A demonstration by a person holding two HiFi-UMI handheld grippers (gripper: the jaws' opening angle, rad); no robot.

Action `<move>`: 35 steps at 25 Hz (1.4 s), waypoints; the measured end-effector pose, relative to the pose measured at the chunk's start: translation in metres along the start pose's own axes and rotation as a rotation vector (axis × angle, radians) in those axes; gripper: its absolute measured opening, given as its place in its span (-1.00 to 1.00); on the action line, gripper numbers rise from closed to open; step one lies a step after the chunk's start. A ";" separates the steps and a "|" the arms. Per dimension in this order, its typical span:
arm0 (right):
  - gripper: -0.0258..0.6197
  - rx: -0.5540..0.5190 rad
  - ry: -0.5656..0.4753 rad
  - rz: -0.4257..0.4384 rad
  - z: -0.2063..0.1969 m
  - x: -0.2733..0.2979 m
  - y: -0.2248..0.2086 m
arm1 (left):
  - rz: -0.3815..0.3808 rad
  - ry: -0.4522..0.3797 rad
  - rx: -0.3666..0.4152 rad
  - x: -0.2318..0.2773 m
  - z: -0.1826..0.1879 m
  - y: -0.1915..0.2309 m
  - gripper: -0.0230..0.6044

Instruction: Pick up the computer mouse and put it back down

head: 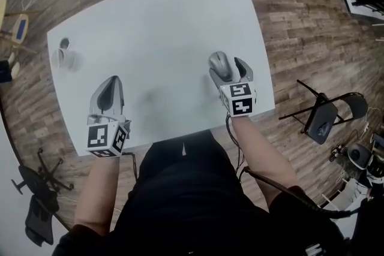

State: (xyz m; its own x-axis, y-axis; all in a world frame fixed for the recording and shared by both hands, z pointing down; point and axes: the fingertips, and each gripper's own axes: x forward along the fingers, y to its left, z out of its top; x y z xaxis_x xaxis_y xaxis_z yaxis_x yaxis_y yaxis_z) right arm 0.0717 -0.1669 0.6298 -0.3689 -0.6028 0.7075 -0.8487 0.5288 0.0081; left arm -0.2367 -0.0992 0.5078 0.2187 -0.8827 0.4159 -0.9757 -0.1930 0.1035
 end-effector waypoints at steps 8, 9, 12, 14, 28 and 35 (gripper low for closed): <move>0.23 -0.012 -0.078 -0.019 0.022 -0.015 -0.002 | 0.006 -0.039 0.013 -0.006 0.016 0.000 -0.90; 0.23 -0.011 -0.084 -0.022 0.024 -0.016 -0.002 | 0.007 -0.042 0.017 -0.007 0.018 0.001 -0.90; 0.23 -0.012 -0.092 -0.022 0.028 -0.019 0.000 | 0.014 -0.055 0.028 -0.012 0.023 0.006 -0.90; 0.23 -0.015 -0.101 -0.021 0.031 -0.022 0.002 | 0.023 -0.065 0.031 -0.016 0.026 0.009 -0.90; -0.19 -0.047 -0.206 -0.020 0.069 -0.049 0.006 | 0.038 -0.171 0.033 -0.022 0.058 0.016 -0.90; -0.49 -0.066 -0.296 -0.036 0.103 -0.071 0.001 | 0.057 -0.210 0.038 -0.031 0.071 0.023 -0.90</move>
State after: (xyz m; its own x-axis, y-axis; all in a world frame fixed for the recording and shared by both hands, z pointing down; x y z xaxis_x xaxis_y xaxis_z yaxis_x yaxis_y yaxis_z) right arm 0.0576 -0.1850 0.5072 -0.4413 -0.7647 0.4696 -0.8404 0.5357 0.0826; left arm -0.2669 -0.1072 0.4330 0.1603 -0.9616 0.2228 -0.9870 -0.1530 0.0499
